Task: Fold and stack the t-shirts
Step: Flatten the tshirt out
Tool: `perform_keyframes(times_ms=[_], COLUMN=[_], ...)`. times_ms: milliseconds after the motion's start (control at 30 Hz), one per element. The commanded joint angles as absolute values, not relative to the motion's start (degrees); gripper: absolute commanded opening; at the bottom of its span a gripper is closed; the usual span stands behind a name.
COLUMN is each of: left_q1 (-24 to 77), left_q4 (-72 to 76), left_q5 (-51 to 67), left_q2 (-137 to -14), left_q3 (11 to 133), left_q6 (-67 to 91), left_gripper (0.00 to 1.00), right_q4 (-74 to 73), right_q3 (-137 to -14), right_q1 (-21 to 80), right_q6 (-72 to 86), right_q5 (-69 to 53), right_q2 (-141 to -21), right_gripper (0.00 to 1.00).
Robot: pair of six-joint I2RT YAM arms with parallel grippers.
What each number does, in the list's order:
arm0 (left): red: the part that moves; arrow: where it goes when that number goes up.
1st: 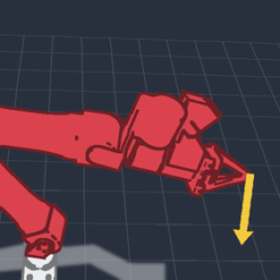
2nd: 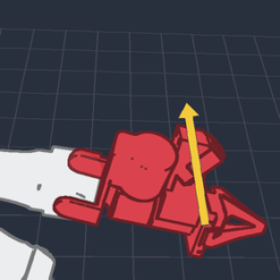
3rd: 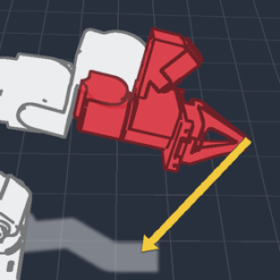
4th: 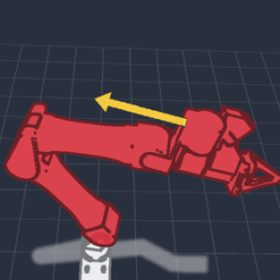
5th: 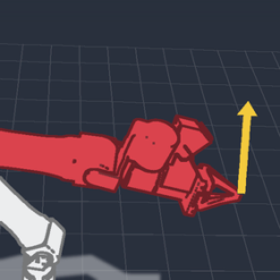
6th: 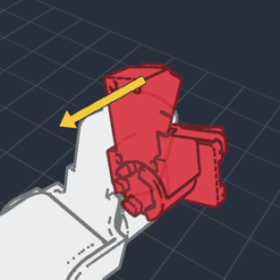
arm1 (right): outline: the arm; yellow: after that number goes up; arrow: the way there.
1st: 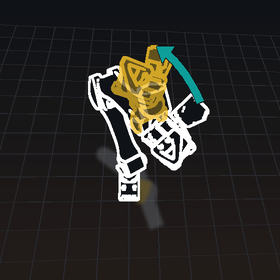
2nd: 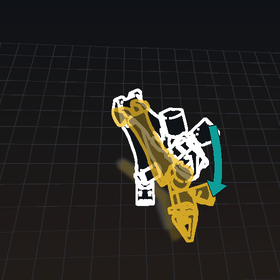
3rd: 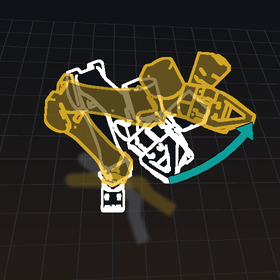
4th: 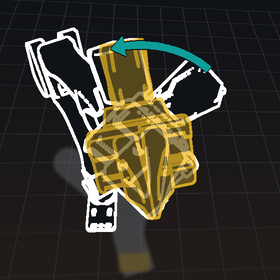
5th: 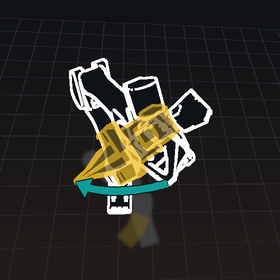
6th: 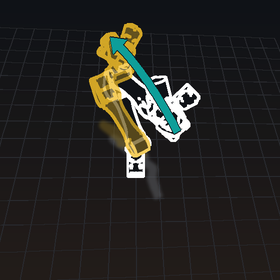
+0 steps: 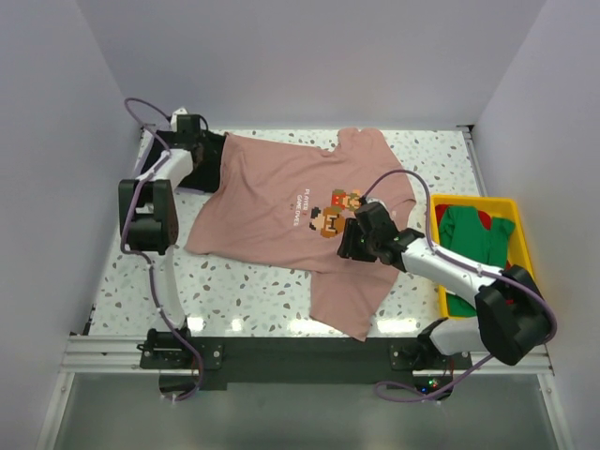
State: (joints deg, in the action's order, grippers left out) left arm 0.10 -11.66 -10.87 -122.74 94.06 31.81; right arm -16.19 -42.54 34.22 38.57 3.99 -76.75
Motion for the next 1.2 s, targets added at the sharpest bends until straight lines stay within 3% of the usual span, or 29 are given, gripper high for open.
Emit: perform_keyframes(times_ms=[0, 300, 700, 933, 1167], left_q1=[-1.7, -7.7, -11.4, -10.9, -6.8], left_q4=[-12.4, -15.5, -11.3, -6.0, -7.3], left_q5=[-11.2, -10.7, -4.9, 5.3, 2.2], left_q2=[-127.9, -135.3, -136.7, -129.4, -117.8], left_q3=[101.4, 106.3, 107.3, 105.7, 97.0], left_q6=[32.2, 32.1, 27.6, 26.6, 24.5], left_gripper=[0.42, 0.4, 0.43, 0.54, 0.56], right_q4=[-13.3, -14.6, -15.4, -17.9, -19.7], right_q3=[-44.1, -43.6, -43.9, -46.9, -48.0], right_q1=[34.1, 34.1, 34.1, 34.1, 32.8], right_q6=[36.5, 34.7, 33.7, 32.5, 33.0], right_q5=[1.9, 1.7, 2.5, 4.7, 5.5], right_q2=[-77.4, -76.4, -77.5, -76.6, -75.7], right_gripper=[0.48, 0.49, 0.5, 0.52, 0.52])
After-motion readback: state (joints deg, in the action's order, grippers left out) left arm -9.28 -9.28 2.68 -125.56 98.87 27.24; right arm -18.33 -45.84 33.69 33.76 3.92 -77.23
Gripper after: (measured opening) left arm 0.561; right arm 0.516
